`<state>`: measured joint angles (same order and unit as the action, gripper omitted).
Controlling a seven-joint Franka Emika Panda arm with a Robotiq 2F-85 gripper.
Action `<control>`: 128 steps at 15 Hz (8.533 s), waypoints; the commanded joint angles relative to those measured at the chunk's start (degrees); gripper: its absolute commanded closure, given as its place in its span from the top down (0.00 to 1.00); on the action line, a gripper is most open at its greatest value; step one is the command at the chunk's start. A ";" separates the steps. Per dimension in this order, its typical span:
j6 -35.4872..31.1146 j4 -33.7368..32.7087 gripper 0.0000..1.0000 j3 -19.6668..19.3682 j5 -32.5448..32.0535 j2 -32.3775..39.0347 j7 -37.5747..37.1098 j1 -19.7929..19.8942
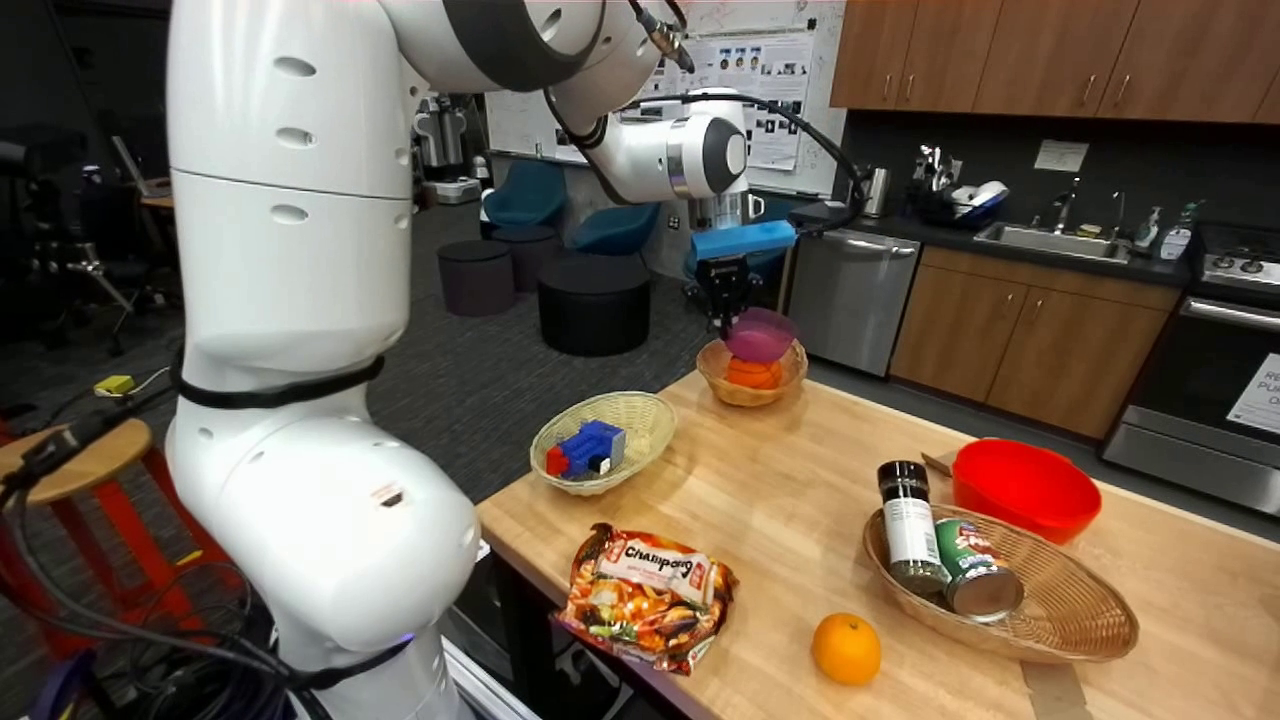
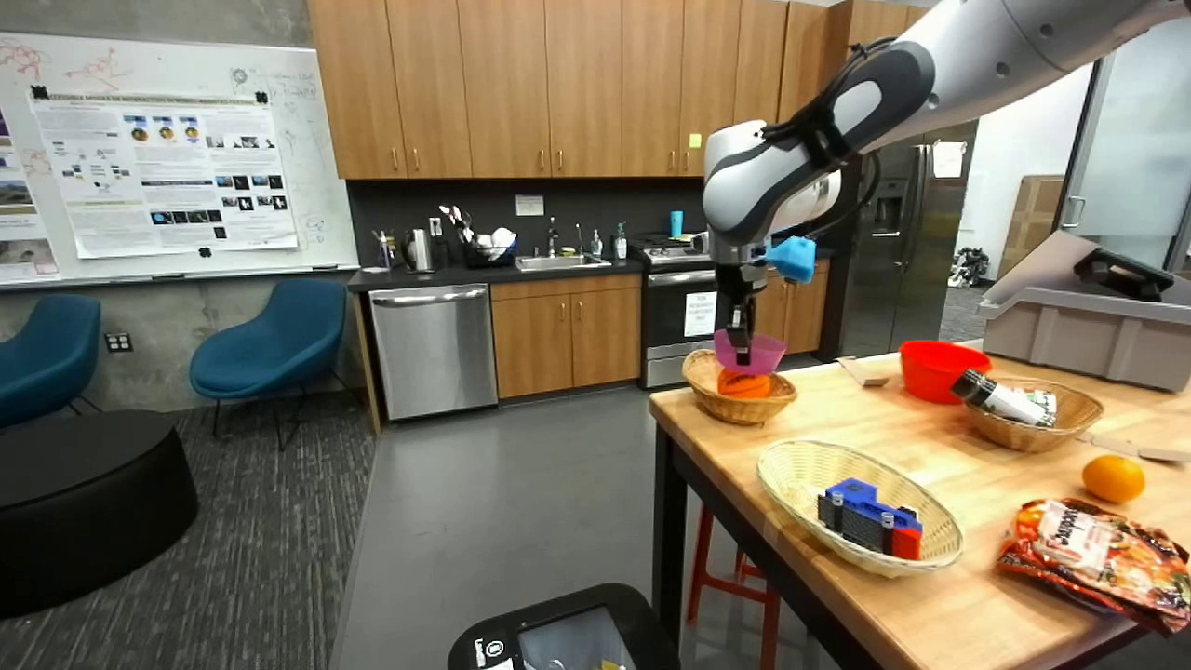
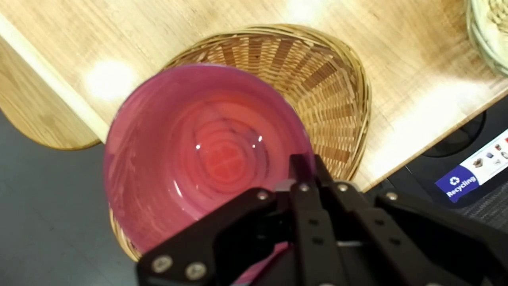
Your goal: Move the pink bowl to the basket with the plush basketball and then place it back on the table
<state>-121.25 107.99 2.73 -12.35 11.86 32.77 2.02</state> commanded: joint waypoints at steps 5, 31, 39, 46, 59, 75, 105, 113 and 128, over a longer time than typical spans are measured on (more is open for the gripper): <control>-4.89 2.62 0.01 -2.18 -5.47 -1.96 -11.36 -0.85; -1.52 11.48 0.01 -0.88 3.80 -8.13 -5.51 -1.74; -1.90 10.28 0.26 -1.23 3.50 -6.96 -6.13 -1.73; -2.03 10.07 0.73 -1.36 2.92 -6.84 -6.65 -1.69; -0.49 10.13 1.00 -4.23 -4.79 -9.36 -17.08 -0.44; 1.23 16.22 1.00 -6.11 2.47 -9.55 -30.10 1.47; 3.05 14.17 1.00 -8.27 -4.08 -11.07 -35.29 2.62; 10.46 6.53 1.00 -5.88 -5.82 -11.25 -39.95 0.74; 0.90 5.76 1.00 -3.39 3.59 -8.26 -44.80 -1.70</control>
<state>-118.59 114.78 -0.84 -10.53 2.76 -11.08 0.60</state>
